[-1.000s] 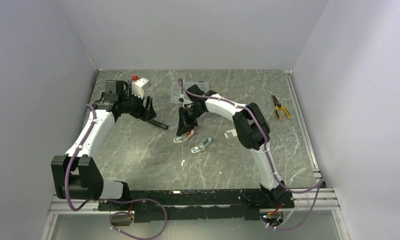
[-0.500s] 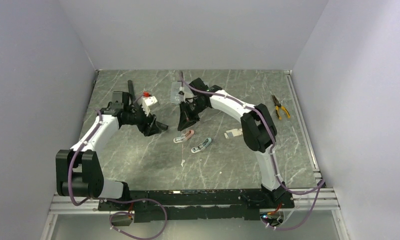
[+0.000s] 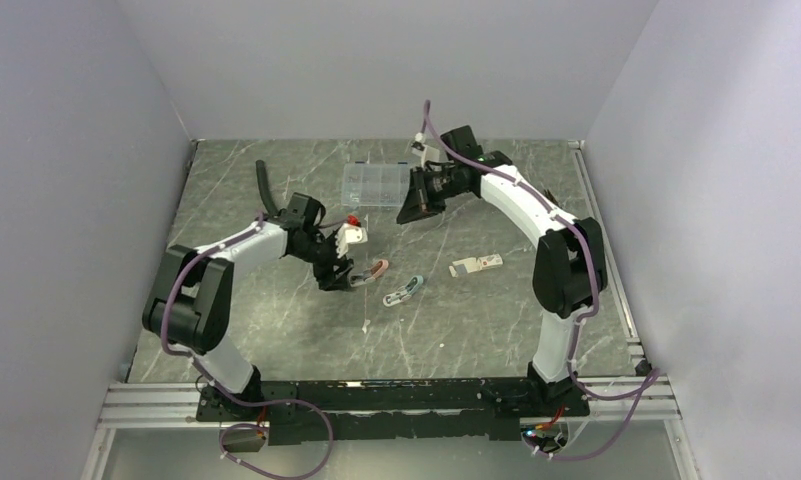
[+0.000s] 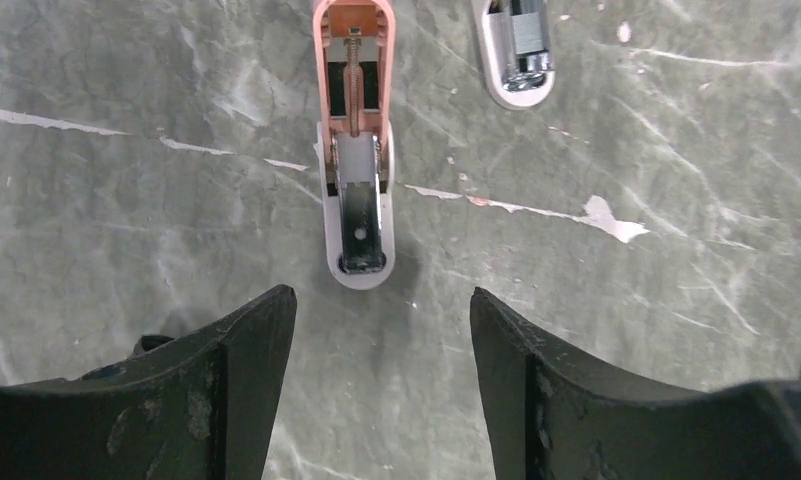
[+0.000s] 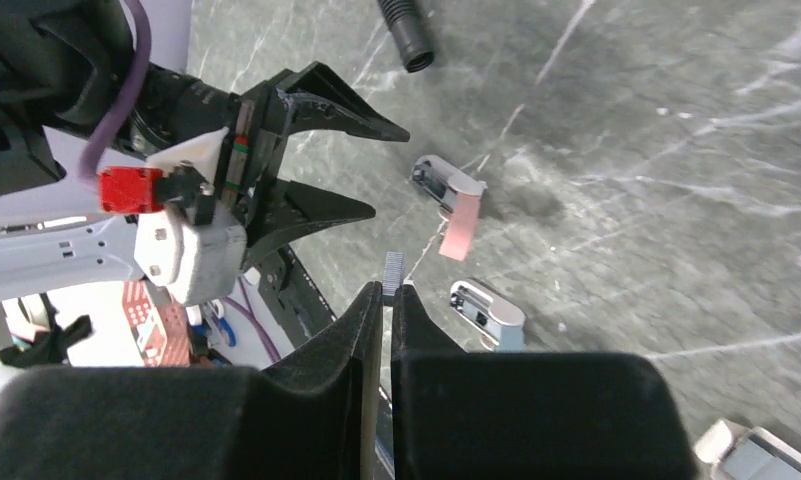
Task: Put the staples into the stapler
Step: Adjust the stapler at the center of the board.
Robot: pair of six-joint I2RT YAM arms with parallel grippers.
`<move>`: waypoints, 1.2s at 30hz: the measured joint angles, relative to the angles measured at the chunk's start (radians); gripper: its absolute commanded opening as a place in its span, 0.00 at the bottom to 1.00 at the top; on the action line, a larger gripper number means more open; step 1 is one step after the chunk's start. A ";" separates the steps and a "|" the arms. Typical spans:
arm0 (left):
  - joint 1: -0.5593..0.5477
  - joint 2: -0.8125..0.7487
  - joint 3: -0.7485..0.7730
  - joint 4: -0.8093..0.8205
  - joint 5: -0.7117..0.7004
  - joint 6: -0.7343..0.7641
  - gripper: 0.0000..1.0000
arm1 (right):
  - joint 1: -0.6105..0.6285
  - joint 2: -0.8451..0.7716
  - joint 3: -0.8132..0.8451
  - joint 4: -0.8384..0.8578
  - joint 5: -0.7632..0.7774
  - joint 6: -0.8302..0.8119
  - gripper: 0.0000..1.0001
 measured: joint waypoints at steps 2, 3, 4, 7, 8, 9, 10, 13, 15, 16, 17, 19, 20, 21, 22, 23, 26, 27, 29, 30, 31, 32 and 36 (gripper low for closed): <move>-0.023 0.028 0.010 0.014 -0.030 -0.004 0.70 | -0.027 -0.013 -0.016 0.008 0.000 -0.005 0.00; -0.033 0.040 0.014 0.023 -0.046 -0.008 0.70 | -0.039 -0.018 -0.026 0.011 -0.001 -0.008 0.00; -0.045 0.052 0.018 0.034 -0.064 -0.010 0.70 | -0.047 -0.022 -0.034 0.013 -0.001 -0.008 0.00; -0.076 0.074 0.023 0.056 -0.103 -0.018 0.67 | -0.058 -0.027 -0.052 0.018 -0.002 -0.009 0.00; -0.087 0.079 0.023 0.060 -0.116 -0.020 0.66 | -0.058 -0.027 -0.055 0.019 -0.003 -0.009 0.00; -0.094 0.084 0.023 0.061 -0.125 -0.021 0.65 | -0.059 -0.027 -0.057 0.022 -0.007 -0.009 0.00; -0.104 0.086 0.023 0.061 -0.135 -0.024 0.63 | -0.059 -0.028 -0.061 0.026 -0.012 -0.009 0.00; -0.126 0.087 0.022 0.061 -0.151 -0.029 0.61 | -0.060 -0.027 -0.064 0.030 -0.024 -0.008 0.00; -0.139 0.086 0.020 0.061 -0.155 -0.033 0.60 | -0.060 -0.028 -0.064 0.033 -0.029 -0.008 0.00; -0.145 0.084 0.018 0.060 -0.155 -0.035 0.59 | -0.061 -0.028 -0.064 0.034 -0.031 -0.008 0.00; -0.151 0.080 0.013 0.060 -0.155 -0.035 0.59 | -0.061 -0.028 -0.064 0.035 -0.032 -0.008 0.00; -0.162 0.066 0.000 0.057 -0.154 -0.039 0.58 | -0.061 -0.028 -0.064 0.037 -0.035 -0.008 0.00; -0.166 0.058 -0.008 0.056 -0.153 -0.043 0.58 | -0.062 -0.028 -0.064 0.038 -0.039 -0.008 0.00; -0.171 0.047 -0.016 0.054 -0.153 -0.044 0.58 | -0.062 -0.028 -0.064 0.040 -0.040 -0.008 0.00; -0.175 0.036 -0.024 0.052 -0.152 -0.047 0.58 | -0.061 -0.027 -0.064 0.040 -0.041 -0.008 0.00; -0.179 0.027 -0.032 0.052 -0.152 -0.050 0.59 | -0.061 -0.028 -0.064 0.041 -0.041 -0.008 0.00; -0.185 0.003 -0.052 0.053 -0.156 -0.066 0.61 | -0.061 -0.028 -0.064 0.040 -0.042 -0.008 0.00; -0.185 -0.004 -0.058 0.055 -0.160 -0.072 0.62 | -0.061 -0.028 -0.064 0.040 -0.042 -0.009 0.00; -0.185 -0.023 -0.068 0.064 -0.182 -0.091 0.64 | -0.061 -0.027 -0.064 0.039 -0.042 -0.017 0.00; -0.185 -0.033 -0.073 0.070 -0.193 -0.097 0.66 | -0.059 -0.027 -0.061 0.033 -0.042 -0.027 0.00; -0.183 -0.047 -0.082 0.082 -0.209 -0.102 0.67 | -0.055 -0.025 -0.055 0.024 -0.041 -0.042 0.00; -0.179 -0.064 -0.092 0.092 -0.222 -0.110 0.68 | -0.052 -0.020 -0.043 0.008 -0.040 -0.059 0.00; -0.137 -0.163 -0.140 0.120 -0.251 -0.135 0.71 | -0.009 0.051 0.102 -0.103 -0.025 -0.174 0.00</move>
